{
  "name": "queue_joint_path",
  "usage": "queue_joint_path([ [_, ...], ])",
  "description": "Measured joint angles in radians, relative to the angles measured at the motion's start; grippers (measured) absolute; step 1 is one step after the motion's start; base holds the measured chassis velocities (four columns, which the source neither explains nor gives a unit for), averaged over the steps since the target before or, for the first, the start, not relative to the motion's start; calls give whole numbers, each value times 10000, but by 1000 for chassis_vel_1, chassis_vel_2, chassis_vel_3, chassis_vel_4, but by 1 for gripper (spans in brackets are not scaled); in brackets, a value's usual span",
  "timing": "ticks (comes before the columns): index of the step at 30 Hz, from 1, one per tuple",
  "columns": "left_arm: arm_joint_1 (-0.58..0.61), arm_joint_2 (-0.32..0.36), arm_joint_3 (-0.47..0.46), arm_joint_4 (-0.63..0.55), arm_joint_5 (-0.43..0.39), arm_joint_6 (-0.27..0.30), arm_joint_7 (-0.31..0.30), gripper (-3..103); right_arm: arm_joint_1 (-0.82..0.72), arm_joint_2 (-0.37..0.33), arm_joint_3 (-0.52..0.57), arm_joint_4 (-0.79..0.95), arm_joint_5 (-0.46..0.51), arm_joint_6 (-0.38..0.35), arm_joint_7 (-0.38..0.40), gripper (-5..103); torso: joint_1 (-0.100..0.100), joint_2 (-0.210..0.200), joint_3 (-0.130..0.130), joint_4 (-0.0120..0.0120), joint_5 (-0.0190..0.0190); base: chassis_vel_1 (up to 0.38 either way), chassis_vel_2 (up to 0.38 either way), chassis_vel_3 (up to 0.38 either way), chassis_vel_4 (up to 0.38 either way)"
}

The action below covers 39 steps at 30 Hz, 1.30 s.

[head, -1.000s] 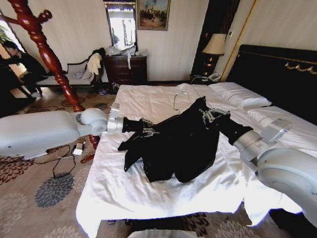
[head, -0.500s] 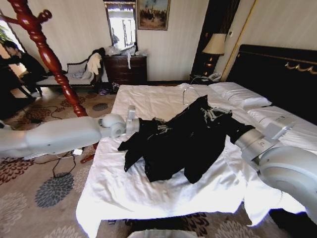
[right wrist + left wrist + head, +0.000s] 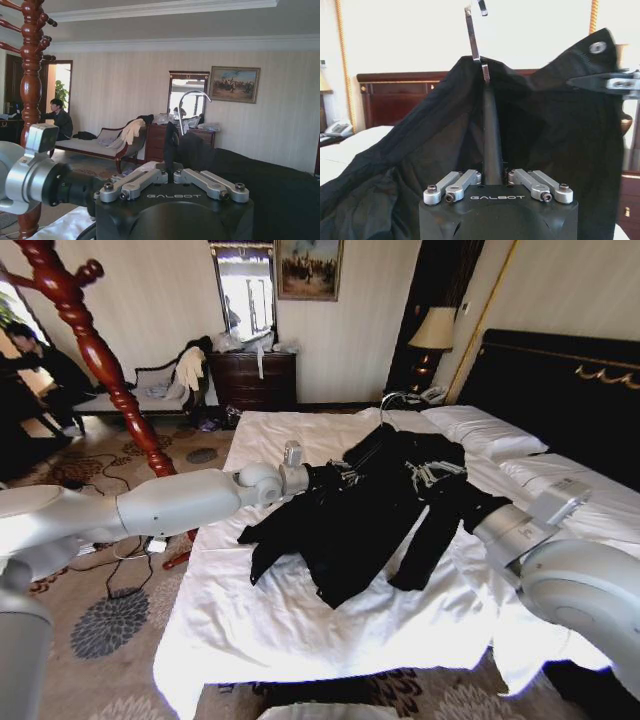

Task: Pick up the clothes from the bed and hang them on the clothes hanger.

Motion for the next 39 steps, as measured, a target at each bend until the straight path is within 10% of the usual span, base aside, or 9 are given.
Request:
queue_joint_path([
  [12, -173, -312, 76, -227, 74, 8, -87, 17, -513, 178, -262, -3, -774, -16, -476, -2, -1, 1, 0, -1, -1, 0, 0, 0, 0],
  [31, -240, -523, 111, -363, 137, -41, -313, 17, -1469, 236, 992, -3, -1994, 395, -778, 68, -1, 1, 0, 4, -2, 0, 0, 0, 0],
  [39, -611, -1022, 336, -562, 203, -45, -40, 17, -2133, -209, 1853, -2, -5218, -426, -780, 98, 0, 0, 0, 1, -2, 0, 0, 0, 0],
])
